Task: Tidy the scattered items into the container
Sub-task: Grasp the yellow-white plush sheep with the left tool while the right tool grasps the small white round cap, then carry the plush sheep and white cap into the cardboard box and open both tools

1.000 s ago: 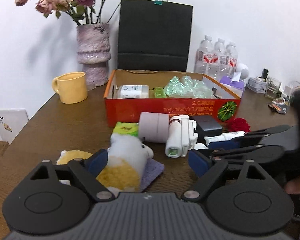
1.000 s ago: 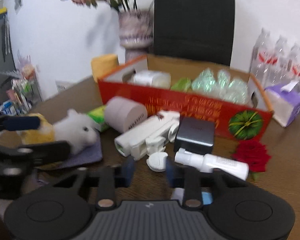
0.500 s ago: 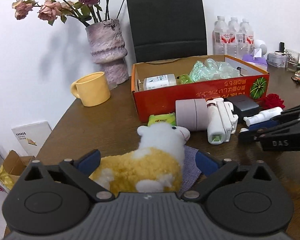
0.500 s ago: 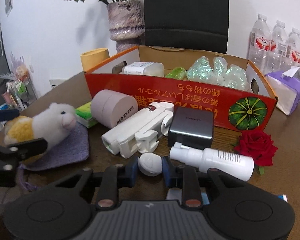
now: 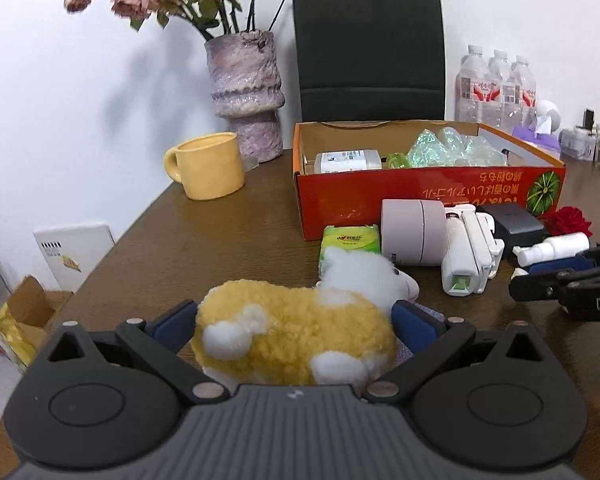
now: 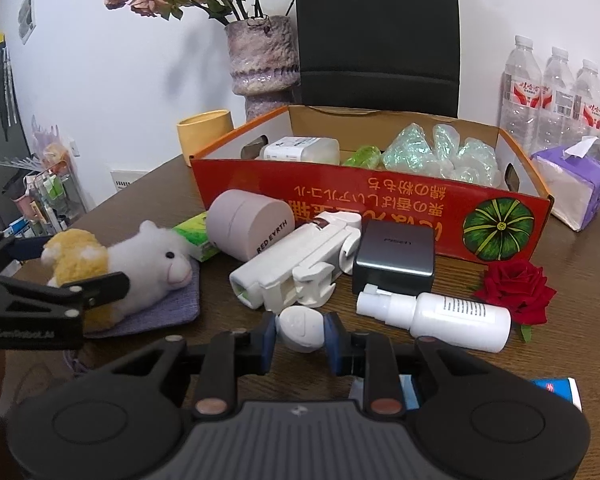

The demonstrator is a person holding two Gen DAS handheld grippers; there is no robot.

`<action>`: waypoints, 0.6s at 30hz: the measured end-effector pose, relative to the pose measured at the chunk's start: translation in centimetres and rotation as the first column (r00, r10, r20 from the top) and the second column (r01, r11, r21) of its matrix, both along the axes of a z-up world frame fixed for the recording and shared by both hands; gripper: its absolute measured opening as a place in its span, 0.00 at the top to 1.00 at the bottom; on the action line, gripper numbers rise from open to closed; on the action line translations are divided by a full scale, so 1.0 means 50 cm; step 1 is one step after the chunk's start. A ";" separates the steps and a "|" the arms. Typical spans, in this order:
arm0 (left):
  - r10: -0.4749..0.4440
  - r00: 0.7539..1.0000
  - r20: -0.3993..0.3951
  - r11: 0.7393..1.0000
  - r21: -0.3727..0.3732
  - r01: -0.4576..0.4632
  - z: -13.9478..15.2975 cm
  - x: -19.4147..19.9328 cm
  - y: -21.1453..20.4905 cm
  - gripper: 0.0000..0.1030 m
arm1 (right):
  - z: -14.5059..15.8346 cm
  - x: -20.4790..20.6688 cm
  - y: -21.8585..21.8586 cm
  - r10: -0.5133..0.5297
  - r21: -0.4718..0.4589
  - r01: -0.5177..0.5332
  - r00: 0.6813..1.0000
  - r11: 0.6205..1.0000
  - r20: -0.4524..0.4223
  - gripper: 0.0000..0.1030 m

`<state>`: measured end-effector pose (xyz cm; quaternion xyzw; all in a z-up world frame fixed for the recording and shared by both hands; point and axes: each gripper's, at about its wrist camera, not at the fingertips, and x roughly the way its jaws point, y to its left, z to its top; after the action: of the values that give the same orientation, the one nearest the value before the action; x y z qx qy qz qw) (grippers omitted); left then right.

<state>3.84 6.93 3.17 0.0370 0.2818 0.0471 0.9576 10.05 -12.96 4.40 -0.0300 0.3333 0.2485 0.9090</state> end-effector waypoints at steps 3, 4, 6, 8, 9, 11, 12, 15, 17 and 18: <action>0.001 1.000 -0.005 1.000 -0.016 -0.001 -0.007 0.002 0.004 0.00 | 0.002 -0.004 0.000 0.001 0.002 -0.001 1.000 1.000 0.002 0.76; 0.001 1.000 -0.006 1.000 -0.013 -0.001 -0.007 0.003 0.003 0.00 | 0.003 -0.006 0.000 0.001 0.002 -0.001 1.000 1.000 0.003 0.76; 0.000 1.000 -0.007 1.000 -0.011 0.000 -0.009 0.005 0.003 0.00 | 0.004 -0.009 0.000 0.000 0.004 0.000 1.000 1.000 0.006 0.76; 0.001 1.000 -0.020 0.999 -0.038 -0.002 -0.013 0.009 0.009 0.00 | 0.006 -0.012 0.001 0.002 0.006 -0.002 1.000 1.000 0.009 0.76; -0.001 1.000 -0.030 0.998 -0.058 -0.001 -0.015 0.011 0.012 0.00 | 0.008 -0.014 0.002 0.002 0.008 -0.002 1.000 1.000 0.011 0.76; 0.004 0.999 -0.038 0.995 -0.101 -0.008 -0.016 0.010 0.020 0.02 | 0.012 -0.019 0.001 0.003 0.011 -0.003 1.000 1.000 0.019 0.76; 0.013 0.999 -0.033 0.992 -0.127 -0.017 -0.013 0.006 0.024 0.06 | 0.016 -0.022 0.001 0.003 0.012 -0.003 1.000 1.000 0.025 0.76; 0.018 1.000 -0.008 0.992 -0.125 -0.019 0.003 -0.004 0.023 0.10 | 0.027 -0.028 -0.005 -0.003 0.015 0.003 0.999 1.000 0.040 0.76; 0.027 0.999 0.032 0.993 -0.117 -0.023 0.029 -0.015 0.018 0.10 | 0.038 -0.031 -0.010 -0.009 0.021 0.008 0.999 1.000 0.051 0.76; 0.026 0.998 0.056 0.992 -0.127 -0.018 0.045 -0.020 0.018 0.10 | 0.044 -0.033 -0.013 -0.011 0.024 0.010 0.998 1.000 0.056 0.76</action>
<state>2.84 7.80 5.44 -0.0282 0.2569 0.0407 0.9652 8.42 -13.59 6.58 -0.0247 0.3047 0.2465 0.9197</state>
